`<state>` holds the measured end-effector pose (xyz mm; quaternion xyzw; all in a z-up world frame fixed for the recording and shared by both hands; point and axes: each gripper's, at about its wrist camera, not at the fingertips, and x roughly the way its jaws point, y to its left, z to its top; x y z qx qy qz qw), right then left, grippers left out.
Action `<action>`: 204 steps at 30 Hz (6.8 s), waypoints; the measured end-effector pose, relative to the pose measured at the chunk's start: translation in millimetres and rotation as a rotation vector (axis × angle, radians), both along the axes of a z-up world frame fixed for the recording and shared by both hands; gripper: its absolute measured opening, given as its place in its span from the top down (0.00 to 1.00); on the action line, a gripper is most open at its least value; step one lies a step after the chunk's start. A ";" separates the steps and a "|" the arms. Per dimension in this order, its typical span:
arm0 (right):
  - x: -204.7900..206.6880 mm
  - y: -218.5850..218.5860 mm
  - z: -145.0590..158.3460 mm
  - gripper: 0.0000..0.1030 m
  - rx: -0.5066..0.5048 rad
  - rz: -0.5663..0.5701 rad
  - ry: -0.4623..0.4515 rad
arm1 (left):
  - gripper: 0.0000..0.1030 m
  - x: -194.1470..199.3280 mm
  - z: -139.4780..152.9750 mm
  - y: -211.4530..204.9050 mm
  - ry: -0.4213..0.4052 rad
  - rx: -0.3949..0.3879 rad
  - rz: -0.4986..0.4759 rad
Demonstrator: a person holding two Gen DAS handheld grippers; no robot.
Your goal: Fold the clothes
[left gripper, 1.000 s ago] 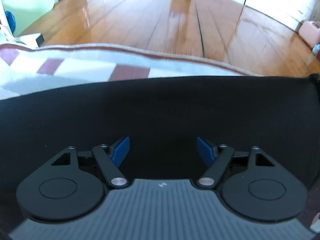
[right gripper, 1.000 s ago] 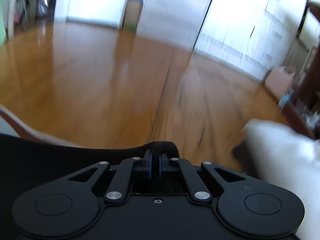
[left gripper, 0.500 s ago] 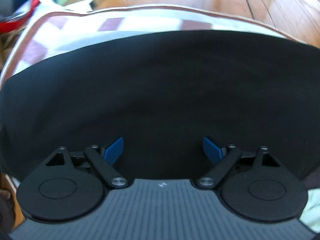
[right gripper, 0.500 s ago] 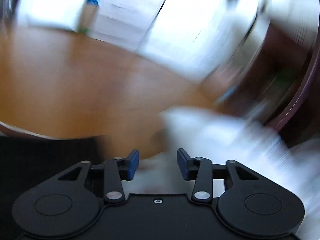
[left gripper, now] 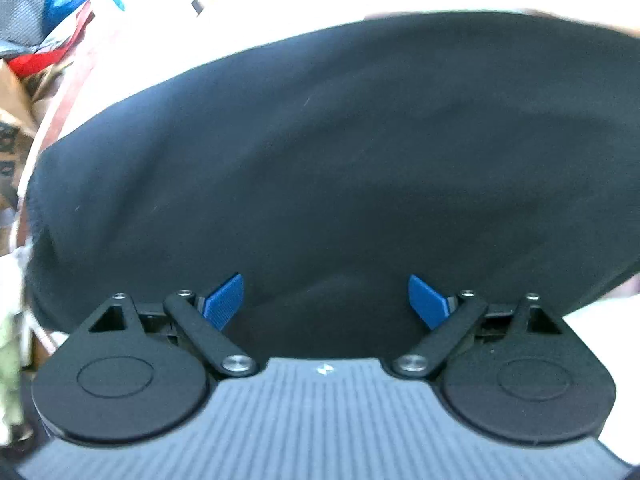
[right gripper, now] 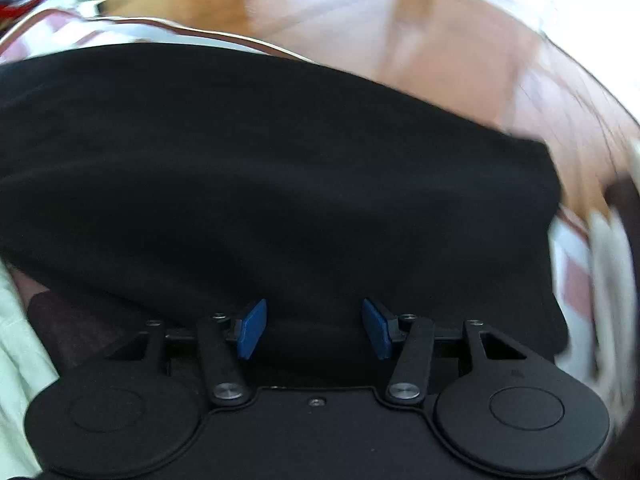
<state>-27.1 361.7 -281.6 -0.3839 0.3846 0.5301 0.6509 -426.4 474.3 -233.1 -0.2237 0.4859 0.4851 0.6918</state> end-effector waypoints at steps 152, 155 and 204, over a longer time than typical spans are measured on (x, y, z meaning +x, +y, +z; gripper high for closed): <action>-160.7 -8.1 22.7 0.90 0.153 0.362 -0.161 | 0.89 48.1 -36.9 -10.5 -0.304 -0.065 0.005; -158.9 -10.6 12.4 0.93 0.086 0.383 -0.173 | 0.87 47.9 -39.0 -13.6 -0.278 -0.059 -0.009; -73.9 -27.2 22.9 0.42 0.270 -0.102 0.473 | 0.41 240.9 2.1 81.4 -0.248 -0.134 -0.370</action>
